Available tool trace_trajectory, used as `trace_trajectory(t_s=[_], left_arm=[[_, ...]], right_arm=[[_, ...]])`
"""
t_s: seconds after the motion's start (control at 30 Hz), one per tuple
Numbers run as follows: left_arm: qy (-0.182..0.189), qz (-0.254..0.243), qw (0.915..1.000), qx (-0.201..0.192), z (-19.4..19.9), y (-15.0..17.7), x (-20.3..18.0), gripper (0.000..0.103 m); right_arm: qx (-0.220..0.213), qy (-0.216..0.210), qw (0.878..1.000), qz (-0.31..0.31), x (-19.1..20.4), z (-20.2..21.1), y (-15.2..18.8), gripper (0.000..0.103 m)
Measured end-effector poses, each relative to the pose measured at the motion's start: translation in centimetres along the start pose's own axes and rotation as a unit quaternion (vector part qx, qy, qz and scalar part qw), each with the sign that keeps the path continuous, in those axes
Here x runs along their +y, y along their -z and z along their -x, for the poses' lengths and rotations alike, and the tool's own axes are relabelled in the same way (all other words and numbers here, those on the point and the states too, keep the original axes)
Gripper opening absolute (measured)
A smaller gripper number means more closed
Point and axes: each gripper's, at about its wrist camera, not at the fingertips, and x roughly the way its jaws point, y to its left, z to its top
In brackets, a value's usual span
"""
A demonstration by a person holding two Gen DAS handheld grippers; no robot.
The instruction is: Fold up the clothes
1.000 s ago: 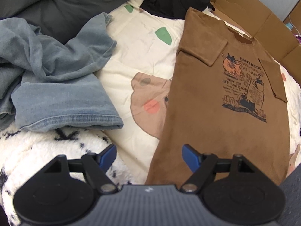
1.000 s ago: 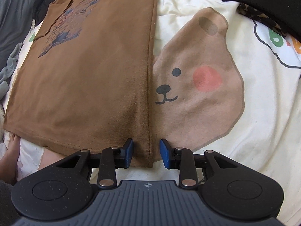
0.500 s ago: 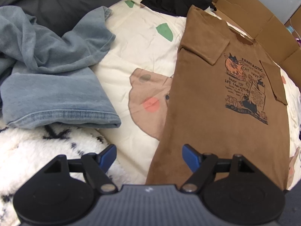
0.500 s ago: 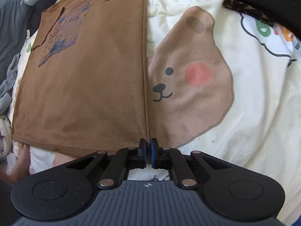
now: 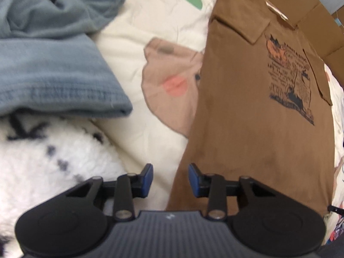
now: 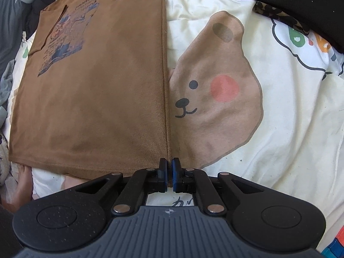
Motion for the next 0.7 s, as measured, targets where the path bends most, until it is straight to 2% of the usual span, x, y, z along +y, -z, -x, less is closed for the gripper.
trace_trajectory(t_s=[0.2,0.37,0.5,0.7], left_arm=[[-0.015,-0.021,0.9992,0.032,-2.2,0.8,-0.3,0.038],[-0.027,-0.019,0.997,0.07,-3.5,0.9,0.1,0.02],[-0.009,-0.013,0.9965,0.083,-3.7,0.9,0.4,0.02],[-0.012,-0.036,0.9921,0.12,-4.8,1.6,-0.2,0.02]], right_arm=[[0.002,0.007,1.0,-0.004,0.2,-0.1,0.0,0.002],[0.005,0.01,1.0,-0.002,0.2,-0.2,-0.1,0.002],[0.007,0.01,1.0,-0.002,0.0,-0.1,-0.1,0.002],[0.01,0.012,1.0,0.003,0.2,-0.4,-0.3,0.002]])
